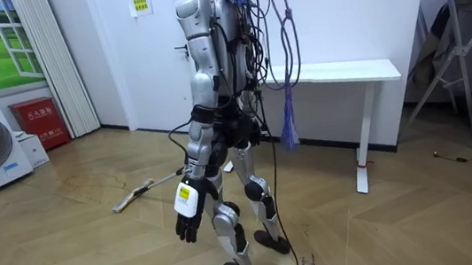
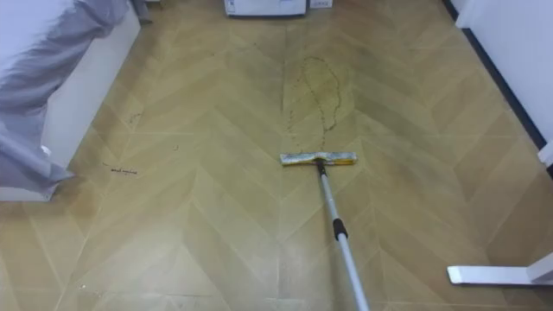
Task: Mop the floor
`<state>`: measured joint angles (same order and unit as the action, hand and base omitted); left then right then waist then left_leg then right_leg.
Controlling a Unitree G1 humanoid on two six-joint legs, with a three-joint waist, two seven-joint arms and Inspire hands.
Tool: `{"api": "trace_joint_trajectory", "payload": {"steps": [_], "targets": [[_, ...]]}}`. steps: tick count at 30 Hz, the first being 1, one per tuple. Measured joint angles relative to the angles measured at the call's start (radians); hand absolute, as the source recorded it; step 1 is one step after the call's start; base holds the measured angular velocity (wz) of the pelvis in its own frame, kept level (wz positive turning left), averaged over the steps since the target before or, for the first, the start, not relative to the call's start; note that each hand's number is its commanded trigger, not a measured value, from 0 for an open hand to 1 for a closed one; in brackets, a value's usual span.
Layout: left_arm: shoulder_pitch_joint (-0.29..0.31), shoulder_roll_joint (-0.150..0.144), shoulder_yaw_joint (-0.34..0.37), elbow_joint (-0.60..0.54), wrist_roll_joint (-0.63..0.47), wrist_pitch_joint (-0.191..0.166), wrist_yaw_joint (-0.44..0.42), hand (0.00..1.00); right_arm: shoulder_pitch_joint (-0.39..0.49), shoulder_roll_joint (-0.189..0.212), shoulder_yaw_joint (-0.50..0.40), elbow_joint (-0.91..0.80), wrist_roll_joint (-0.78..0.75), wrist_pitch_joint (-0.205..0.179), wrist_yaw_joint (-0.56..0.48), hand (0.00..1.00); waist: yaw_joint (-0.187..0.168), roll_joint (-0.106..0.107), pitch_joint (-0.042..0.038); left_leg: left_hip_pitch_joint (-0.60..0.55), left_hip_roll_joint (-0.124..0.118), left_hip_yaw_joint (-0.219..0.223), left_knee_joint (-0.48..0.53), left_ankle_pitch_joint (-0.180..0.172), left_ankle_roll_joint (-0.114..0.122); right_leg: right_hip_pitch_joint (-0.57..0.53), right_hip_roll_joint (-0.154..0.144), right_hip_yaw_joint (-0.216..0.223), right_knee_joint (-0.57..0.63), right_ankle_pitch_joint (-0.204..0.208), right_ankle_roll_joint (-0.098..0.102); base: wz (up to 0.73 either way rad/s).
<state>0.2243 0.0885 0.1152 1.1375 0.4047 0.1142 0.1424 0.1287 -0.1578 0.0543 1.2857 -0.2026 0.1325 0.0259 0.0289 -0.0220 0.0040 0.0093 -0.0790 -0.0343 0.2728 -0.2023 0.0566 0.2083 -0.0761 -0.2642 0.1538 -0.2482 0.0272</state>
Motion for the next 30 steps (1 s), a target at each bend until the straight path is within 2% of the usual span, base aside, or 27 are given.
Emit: {"api": "trace_joint_trajectory", "payload": {"steps": [6,15,30], "targets": [[0.003,-0.001,-0.002,0.003,-0.002,0.000,-0.003,0.00,-0.002,0.000,0.000,0.002,0.000,0.001,-0.001,1.00,-0.001,0.006,0.0013,0.000,0.004,-0.003,0.010,-0.009,0.000,0.001,0.001,-0.012,0.017,0.000,0.000,0.03],[0.033,-0.001,0.000,0.005,-0.007,0.032,-0.038,0.00,-0.003,-0.001,0.000,-0.002,0.000,0.022,0.002,1.00,0.004,0.001,-0.0005,0.001,0.000,-0.005,0.020,-0.014,0.001,-0.003,-0.001,0.011,0.016,-0.008,0.003,-0.03],[-0.004,0.000,-0.003,0.004,-0.007,0.030,-0.041,0.00,-0.008,0.004,0.001,0.001,0.009,0.022,-0.015,1.00,0.001,0.003,0.0002,-0.038,0.001,-0.006,0.044,-0.020,0.004,-0.025,0.001,-0.003,0.020,-0.008,0.003,0.02]]}}
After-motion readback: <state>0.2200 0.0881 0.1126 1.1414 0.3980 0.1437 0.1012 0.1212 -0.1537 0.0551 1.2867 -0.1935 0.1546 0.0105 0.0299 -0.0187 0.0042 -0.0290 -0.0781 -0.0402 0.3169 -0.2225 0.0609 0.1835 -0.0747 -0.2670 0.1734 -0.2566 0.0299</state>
